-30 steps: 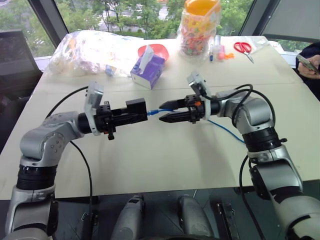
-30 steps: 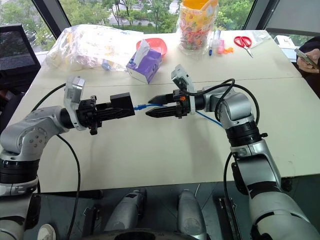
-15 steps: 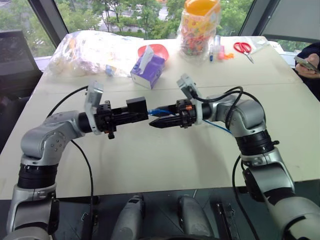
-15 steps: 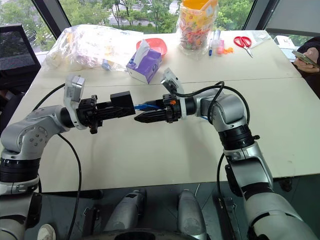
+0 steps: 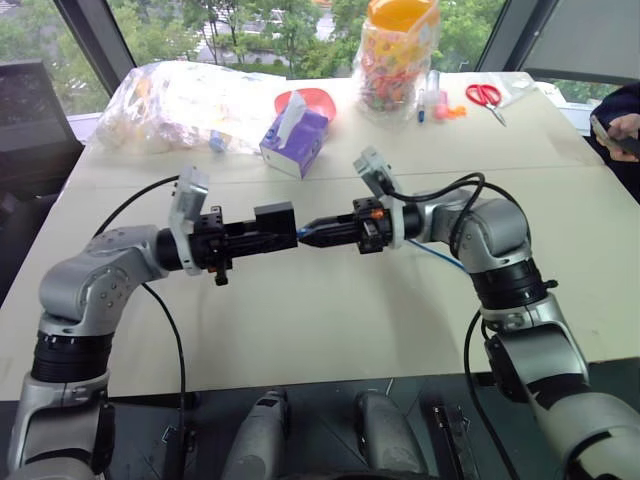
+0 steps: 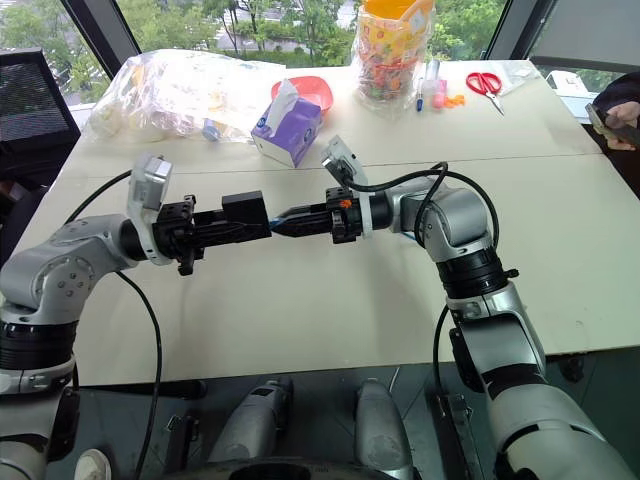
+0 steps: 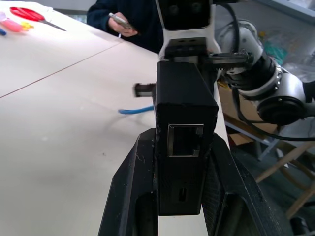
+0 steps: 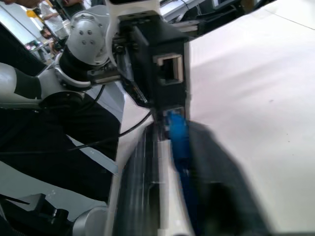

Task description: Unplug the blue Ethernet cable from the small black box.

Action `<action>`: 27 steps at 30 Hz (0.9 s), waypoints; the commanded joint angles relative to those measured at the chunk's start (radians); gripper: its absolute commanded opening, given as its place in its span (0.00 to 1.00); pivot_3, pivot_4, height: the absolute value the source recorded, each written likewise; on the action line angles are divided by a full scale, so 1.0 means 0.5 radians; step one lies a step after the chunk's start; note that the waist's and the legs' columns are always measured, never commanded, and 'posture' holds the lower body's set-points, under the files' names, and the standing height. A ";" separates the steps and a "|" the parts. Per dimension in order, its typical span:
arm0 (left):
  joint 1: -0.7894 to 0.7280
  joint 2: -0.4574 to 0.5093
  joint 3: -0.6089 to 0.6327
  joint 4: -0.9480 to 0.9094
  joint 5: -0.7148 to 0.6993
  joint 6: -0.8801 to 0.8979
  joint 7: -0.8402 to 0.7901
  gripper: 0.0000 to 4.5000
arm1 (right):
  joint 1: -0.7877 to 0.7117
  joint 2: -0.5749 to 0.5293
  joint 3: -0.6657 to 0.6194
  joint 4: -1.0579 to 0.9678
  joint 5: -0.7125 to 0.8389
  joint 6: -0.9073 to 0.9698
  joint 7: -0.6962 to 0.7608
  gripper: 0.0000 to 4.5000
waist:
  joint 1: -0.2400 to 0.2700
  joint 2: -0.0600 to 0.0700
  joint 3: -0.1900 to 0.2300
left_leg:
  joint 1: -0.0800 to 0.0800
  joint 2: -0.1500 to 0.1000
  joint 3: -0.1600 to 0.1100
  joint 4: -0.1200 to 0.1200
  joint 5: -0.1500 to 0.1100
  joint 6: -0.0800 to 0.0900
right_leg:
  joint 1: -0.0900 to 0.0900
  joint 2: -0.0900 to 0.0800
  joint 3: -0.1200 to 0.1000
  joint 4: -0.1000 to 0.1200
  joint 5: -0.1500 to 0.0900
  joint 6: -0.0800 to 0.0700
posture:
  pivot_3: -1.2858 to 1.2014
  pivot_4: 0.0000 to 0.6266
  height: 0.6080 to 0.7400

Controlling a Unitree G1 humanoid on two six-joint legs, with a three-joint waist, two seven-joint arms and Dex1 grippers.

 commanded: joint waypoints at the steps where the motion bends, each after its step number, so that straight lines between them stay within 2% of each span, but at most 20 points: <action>1: -0.020 0.020 0.025 -0.043 0.001 -0.011 0.007 0.12 | -0.066 0.010 -0.022 -0.056 0.030 -0.020 0.005 0.05 | 0.000 0.000 0.000 | 0.000 0.000 0.000 0.000 0.000 0.000 | 0.000 0.000 0.000 0.000 0.000 0.000 | 0.52 0.24 0.91; 18: 0.019 0.106 0.041 -0.119 -0.047 0.038 -0.047 0.12 | -0.065 0.008 0.002 0.011 -0.027 -0.048 -0.014 0.02 | -0.001 0.000 0.000 | 0.000 0.000 0.000 0.000 0.000 0.000 | 0.000 0.000 0.000 0.000 0.000 0.000 | 0.52 0.24 0.91; 27: 0.106 0.212 0.147 -0.167 -0.118 0.100 -0.066 0.12 | -0.036 -0.133 -0.046 0.410 -0.178 -0.278 -0.047 0.02 | 0.011 0.000 0.000 | -0.001 -0.001 0.000 0.001 0.000 0.000 | 0.000 0.000 0.000 0.000 -0.001 -0.002 | 0.52 0.24 0.91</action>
